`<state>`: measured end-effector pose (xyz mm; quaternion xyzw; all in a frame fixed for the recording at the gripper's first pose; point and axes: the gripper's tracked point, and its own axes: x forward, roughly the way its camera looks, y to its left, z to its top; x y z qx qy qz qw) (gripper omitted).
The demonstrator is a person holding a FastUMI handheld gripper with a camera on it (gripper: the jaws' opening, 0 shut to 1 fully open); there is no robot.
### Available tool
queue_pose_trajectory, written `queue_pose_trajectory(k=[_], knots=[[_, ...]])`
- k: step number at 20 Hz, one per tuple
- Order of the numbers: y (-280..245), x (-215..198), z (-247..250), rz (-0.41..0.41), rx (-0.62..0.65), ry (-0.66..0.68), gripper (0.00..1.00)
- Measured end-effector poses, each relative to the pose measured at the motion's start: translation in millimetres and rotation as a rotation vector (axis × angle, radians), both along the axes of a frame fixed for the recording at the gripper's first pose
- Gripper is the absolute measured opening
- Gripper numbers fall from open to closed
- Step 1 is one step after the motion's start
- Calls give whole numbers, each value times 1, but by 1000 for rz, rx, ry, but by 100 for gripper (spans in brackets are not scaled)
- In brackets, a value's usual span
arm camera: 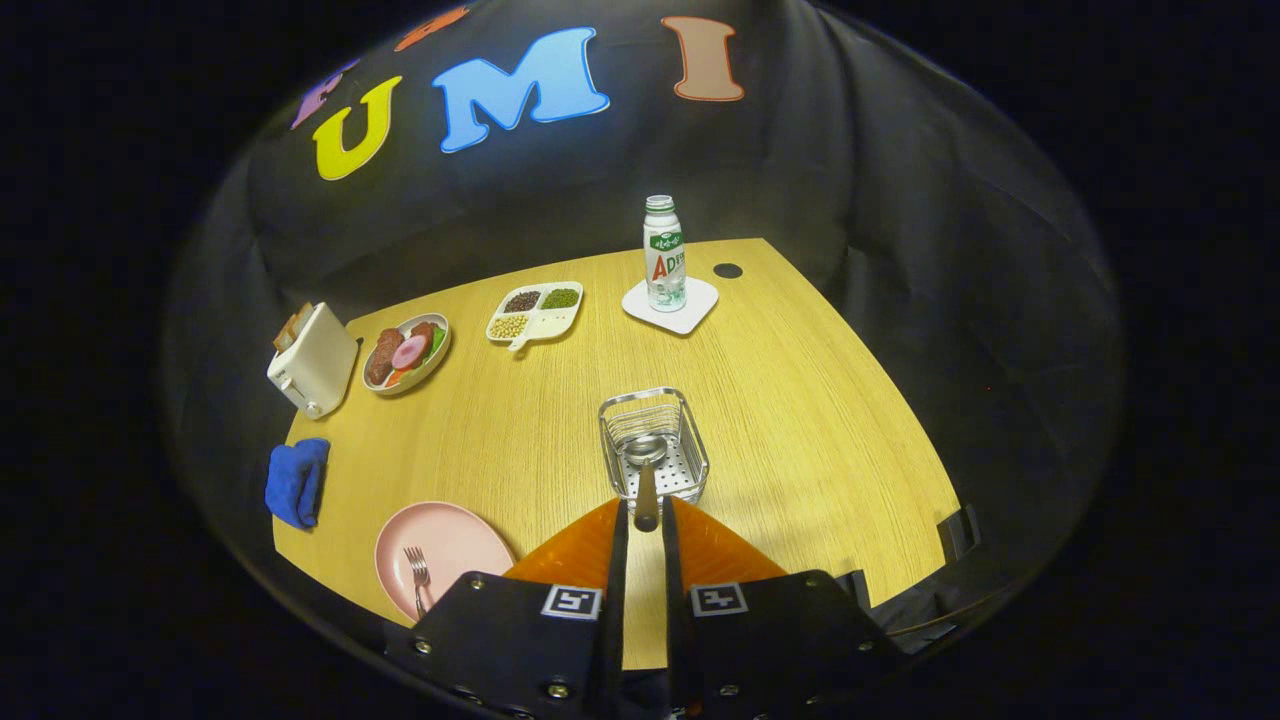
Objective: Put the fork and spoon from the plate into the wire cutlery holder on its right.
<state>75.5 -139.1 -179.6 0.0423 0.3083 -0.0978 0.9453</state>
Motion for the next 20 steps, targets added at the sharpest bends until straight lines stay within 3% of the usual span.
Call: queue_pose_trajectory(k=[7, 15, 20], knots=[[59, -2, -7, 125, -38, -10, 18], [187, -32, -82, 349, 39, 134, 18], [226, -54, -125, 415, 61, 241, 18]])
